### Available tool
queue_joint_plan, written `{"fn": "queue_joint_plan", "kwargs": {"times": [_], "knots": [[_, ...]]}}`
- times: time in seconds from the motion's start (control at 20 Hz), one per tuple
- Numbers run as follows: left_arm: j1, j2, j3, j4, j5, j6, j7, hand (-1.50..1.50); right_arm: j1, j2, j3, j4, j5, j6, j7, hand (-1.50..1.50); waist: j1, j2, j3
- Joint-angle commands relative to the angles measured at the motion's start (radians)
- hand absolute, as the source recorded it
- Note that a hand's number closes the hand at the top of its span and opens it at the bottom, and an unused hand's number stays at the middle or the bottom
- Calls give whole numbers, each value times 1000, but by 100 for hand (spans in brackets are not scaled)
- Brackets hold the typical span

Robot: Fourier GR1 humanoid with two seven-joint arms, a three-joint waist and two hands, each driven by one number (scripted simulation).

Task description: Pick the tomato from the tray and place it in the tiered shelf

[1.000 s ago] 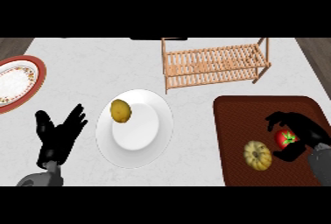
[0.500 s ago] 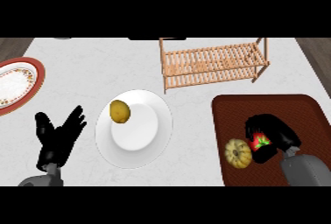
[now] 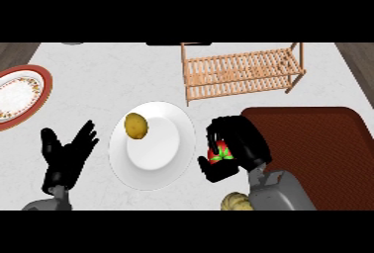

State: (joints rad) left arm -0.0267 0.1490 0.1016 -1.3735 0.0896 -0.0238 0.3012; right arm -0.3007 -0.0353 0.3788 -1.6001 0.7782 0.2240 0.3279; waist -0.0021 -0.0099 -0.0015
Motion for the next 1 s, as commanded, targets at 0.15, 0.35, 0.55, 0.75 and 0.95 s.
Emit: {"fn": "queue_joint_plan", "kwargs": {"times": [0.15, 0.35, 0.55, 0.75, 0.95], "knots": [[-11, -12, 7, 4, 0, 24, 23, 0, -103, 34, 8, -426, 25, 74, 350, 150, -17, -2, 0], [-42, -9, -4, 51, -14, 5, -10, 0, -306, 35, -75, -481, -26, 157, 564, 150, -3, 6, 0], [0, 4, 15, 32, 12, -27, -35, 0, -447, 31, -221, -572, -92, 323, 702, 150, -2, 5, 0], [-56, 46, 38, 47, 22, -43, 8, 0, -663, 35, -354, -395, -133, 295, 732, 150, 5, 8, 0], [-10, -4, 5, -13, 4, 2, 37, 0, -683, -82, -503, -271, -176, 268, 594, 150, 11, 9, 2]]}}
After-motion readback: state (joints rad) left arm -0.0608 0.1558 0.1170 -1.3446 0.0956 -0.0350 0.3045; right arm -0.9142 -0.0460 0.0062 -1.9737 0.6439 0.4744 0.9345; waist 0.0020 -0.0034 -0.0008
